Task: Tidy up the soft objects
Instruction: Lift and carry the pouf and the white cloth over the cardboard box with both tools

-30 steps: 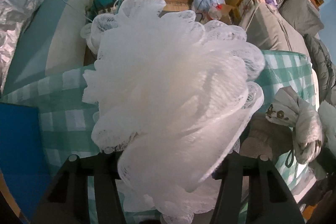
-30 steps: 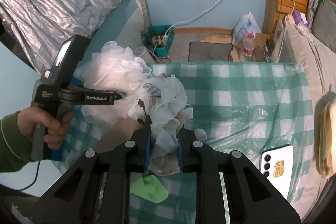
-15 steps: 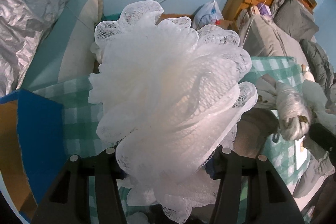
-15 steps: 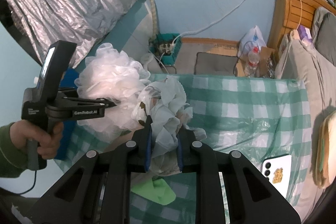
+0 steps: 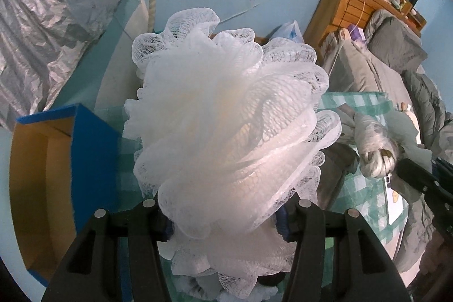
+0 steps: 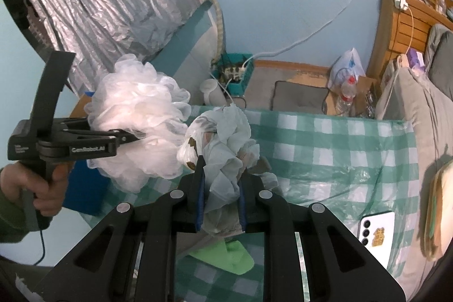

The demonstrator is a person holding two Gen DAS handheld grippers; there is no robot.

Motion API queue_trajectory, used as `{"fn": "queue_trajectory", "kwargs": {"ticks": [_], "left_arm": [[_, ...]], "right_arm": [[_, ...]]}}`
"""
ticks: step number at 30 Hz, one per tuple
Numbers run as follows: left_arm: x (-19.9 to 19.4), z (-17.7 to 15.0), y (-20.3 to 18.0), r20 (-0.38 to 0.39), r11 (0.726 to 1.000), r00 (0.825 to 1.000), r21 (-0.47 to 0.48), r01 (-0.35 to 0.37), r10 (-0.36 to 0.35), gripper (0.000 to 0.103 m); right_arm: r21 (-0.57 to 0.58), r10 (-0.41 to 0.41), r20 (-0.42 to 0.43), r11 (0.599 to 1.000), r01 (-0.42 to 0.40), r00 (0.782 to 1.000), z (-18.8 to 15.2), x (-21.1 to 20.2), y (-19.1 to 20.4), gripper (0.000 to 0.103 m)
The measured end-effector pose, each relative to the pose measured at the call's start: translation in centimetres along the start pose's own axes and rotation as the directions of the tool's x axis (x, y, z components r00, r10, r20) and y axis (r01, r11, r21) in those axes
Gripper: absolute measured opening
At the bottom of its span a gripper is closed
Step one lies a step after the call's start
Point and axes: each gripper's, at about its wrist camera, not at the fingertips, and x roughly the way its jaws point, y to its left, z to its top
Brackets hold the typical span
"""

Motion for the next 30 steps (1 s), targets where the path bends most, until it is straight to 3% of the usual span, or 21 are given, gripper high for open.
{"fn": "queue_trajectory", "kwargs": {"ticks": [9,30], "left_arm": [[-3.1,-0.9,2.1,0.034,0.999,0.999,-0.047,0.010,-0.008,0.055],[-8.9,-3.3,8.5,0.095,0.989,0.994,-0.143,-0.036,0.049,0.054]], "right_arm": [[-0.031,0.022,0.011,0.999,-0.021,1.000,0.8,-0.6,1.7,0.018],[-0.146,0.119,0.015,0.982,-0.116,0.993,3.6,0.8,9.3,0.018]]}}
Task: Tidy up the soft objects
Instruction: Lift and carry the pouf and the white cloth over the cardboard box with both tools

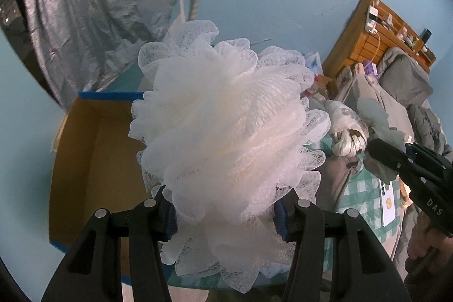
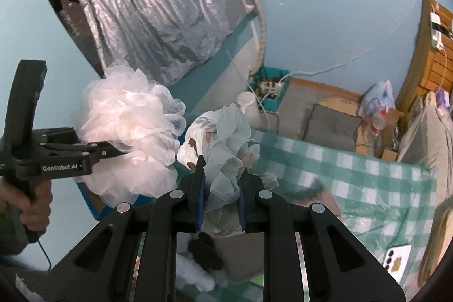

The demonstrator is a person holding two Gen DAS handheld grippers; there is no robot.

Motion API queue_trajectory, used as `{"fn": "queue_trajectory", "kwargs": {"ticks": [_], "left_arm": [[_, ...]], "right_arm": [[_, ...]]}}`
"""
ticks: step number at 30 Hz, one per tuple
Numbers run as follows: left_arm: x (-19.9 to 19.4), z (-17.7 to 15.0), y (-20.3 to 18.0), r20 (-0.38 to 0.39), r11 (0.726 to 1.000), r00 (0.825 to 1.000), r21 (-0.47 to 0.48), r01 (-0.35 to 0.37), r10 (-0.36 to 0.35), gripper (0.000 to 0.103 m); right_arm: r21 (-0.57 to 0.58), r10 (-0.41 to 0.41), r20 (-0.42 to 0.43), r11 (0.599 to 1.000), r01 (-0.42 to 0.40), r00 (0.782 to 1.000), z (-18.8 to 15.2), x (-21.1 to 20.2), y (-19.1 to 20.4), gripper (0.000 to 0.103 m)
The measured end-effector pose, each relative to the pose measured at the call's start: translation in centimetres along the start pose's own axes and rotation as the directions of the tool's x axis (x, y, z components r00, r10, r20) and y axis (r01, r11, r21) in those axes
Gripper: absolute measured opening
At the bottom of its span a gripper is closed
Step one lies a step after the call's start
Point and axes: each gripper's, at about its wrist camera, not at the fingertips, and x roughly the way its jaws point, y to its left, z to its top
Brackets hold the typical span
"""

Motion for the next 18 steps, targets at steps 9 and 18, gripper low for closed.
{"fn": "queue_trajectory", "kwargs": {"ticks": [9,18], "left_arm": [[-1.8,-0.5,4.1,0.025,0.997,0.999,-0.074,-0.033,0.035,0.053],[-2.6,-0.7,8.8,0.037,0.987,0.996,-0.146,-0.072,0.078,0.052]], "right_arm": [[-0.056,0.056,-0.009,0.997,-0.057,0.998,1.7,2.0,3.3,0.018],[-0.110,0.109,-0.021,0.988,-0.111,0.994,3.3,4.3,7.0,0.018]]}}
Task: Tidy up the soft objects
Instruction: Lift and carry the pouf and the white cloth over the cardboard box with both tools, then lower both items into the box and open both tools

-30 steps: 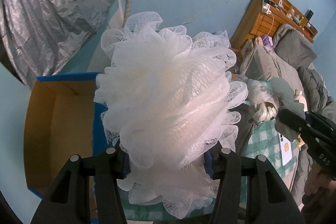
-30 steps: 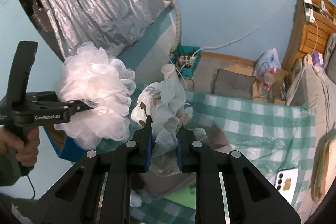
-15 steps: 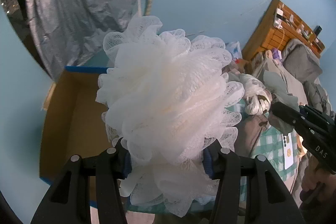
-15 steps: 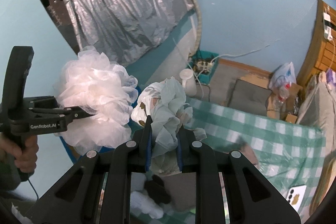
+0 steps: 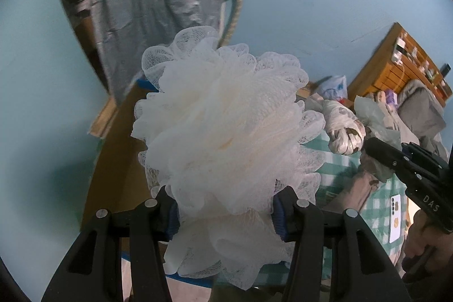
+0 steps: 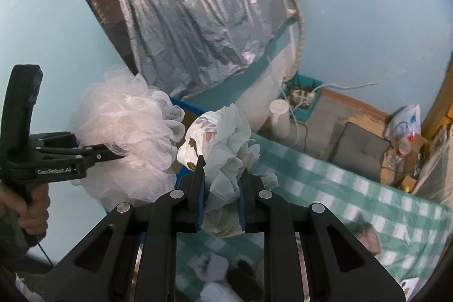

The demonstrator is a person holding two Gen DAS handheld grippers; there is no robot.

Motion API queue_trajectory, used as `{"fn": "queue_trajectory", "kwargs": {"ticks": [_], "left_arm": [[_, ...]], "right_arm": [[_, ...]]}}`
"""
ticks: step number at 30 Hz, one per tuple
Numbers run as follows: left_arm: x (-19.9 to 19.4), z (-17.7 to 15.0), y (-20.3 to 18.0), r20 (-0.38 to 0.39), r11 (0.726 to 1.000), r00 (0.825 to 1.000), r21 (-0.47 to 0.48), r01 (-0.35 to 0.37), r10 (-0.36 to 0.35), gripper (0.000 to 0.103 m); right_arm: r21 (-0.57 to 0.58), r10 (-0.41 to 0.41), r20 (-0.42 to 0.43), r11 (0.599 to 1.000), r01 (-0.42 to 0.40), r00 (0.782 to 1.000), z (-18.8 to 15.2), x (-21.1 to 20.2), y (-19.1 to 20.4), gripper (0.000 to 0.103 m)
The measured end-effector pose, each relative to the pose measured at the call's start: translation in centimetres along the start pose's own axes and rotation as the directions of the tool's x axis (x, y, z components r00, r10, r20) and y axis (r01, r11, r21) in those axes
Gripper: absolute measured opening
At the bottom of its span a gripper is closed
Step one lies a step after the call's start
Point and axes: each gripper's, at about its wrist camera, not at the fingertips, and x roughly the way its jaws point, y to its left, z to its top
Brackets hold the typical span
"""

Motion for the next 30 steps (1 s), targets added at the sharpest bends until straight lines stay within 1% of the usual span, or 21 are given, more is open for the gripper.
{"fn": "queue_trajectory", "kwargs": {"ticks": [7,11,18,23,30], "left_arm": [[0.3,0.0,3.4,-0.003,0.999,0.999,-0.038,-0.034,0.034,0.052],[1.0,0.2,5.4,-0.013,0.998,0.998,-0.037,-0.056,0.055,0.051],[3.3,1.0,7.8,-0.050,0.996,0.996,-0.038,-0.074,0.072,0.050],[5.7,1.6,9.1,-0.082,0.997,0.994,-0.026,-0.074,0.072,0.049],[9.2,1.9,9.8,-0.128,0.997,0.989,0.000,-0.077,0.076,0.046]], "right_arm": [[-0.043,0.034,-0.019,0.998,-0.035,0.999,1.5,2.7,2.4,0.018],[-0.063,0.050,-0.030,0.997,-0.052,0.998,2.3,4.2,3.7,0.018],[-0.081,0.063,-0.062,0.994,-0.068,0.996,3.4,7.3,5.8,0.018],[-0.085,0.051,-0.098,0.995,-0.059,0.994,3.7,10.0,6.7,0.018],[-0.076,0.017,-0.157,0.997,-0.029,0.988,3.8,14.0,7.4,0.018]]}}
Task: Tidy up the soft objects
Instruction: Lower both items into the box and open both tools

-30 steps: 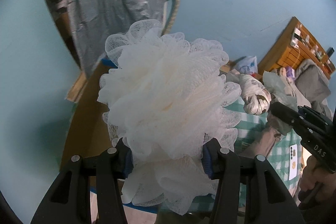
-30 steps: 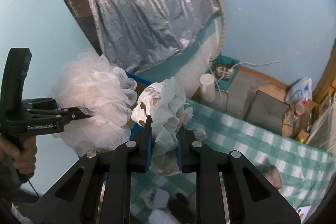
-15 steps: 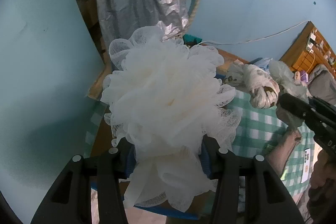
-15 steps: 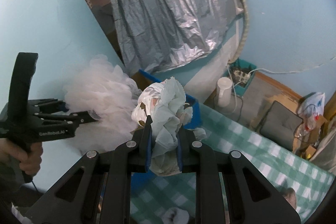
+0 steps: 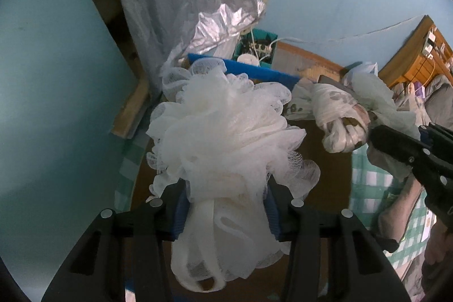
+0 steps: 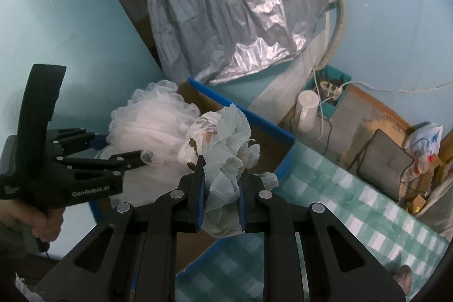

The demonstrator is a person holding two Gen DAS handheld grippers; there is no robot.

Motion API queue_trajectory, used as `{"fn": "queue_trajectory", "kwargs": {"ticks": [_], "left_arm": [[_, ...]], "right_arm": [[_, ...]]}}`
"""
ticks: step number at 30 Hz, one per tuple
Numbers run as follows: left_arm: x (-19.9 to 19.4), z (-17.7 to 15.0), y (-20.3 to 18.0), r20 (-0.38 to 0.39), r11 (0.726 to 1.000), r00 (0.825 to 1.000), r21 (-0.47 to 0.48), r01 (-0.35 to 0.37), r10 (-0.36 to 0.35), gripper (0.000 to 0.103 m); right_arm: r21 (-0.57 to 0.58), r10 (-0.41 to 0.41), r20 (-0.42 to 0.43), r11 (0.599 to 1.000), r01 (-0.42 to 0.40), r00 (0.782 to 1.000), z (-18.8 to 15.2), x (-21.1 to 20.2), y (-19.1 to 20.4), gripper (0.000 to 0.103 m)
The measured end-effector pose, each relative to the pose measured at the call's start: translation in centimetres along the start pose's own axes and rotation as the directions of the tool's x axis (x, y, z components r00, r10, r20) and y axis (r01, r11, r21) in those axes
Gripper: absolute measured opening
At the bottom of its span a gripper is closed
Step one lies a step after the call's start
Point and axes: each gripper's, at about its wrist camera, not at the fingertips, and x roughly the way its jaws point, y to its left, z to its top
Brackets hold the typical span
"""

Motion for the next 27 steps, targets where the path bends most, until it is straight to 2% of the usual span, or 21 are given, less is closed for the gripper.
{"fn": "queue_trajectory", "kwargs": {"ticks": [8,11,12,13,14,15,16,25,27], "left_arm": [[1.8,0.5,0.2,0.004,0.999,1.000,0.034,0.008,-0.008,0.044],[2.0,0.8,0.4,-0.001,0.999,1.000,0.043,-0.001,0.001,0.047],[1.9,0.9,0.6,-0.001,0.999,1.000,0.042,0.002,-0.002,0.049],[1.8,0.8,0.7,0.002,0.999,1.000,0.040,0.001,-0.001,0.051],[1.7,0.8,0.8,0.005,0.999,1.000,0.037,-0.002,0.002,0.053],[1.5,0.8,0.9,0.009,0.999,1.000,0.034,-0.005,0.004,0.055],[1.3,0.7,1.1,0.010,1.000,1.000,0.031,-0.004,0.004,0.056],[0.0,-0.2,1.7,0.014,1.000,1.000,0.005,0.009,-0.009,0.057],[-0.4,-0.5,1.7,0.016,1.000,1.000,0.003,0.016,-0.016,0.064]], "right_arm": [[0.029,-0.018,-0.052,0.999,0.019,0.999,0.5,3.1,0.3,0.019],[0.045,-0.029,-0.058,0.998,0.031,0.998,0.7,3.7,0.3,0.022],[0.053,-0.029,-0.059,0.998,0.033,0.998,0.7,3.8,0.3,0.027],[0.059,-0.029,-0.062,0.998,0.033,0.998,0.8,3.8,0.3,0.041],[0.062,-0.034,-0.059,0.997,0.037,0.998,0.8,3.7,0.4,0.050],[0.059,-0.041,-0.049,0.997,0.044,0.998,0.8,3.6,0.6,0.065],[0.049,-0.047,-0.033,0.998,0.049,0.998,0.8,3.2,0.8,0.067],[0.053,-0.054,-0.017,0.997,0.055,0.998,0.8,1.8,1.2,0.071],[0.059,-0.055,-0.012,0.997,0.056,0.998,0.7,1.3,1.2,0.071]]}}
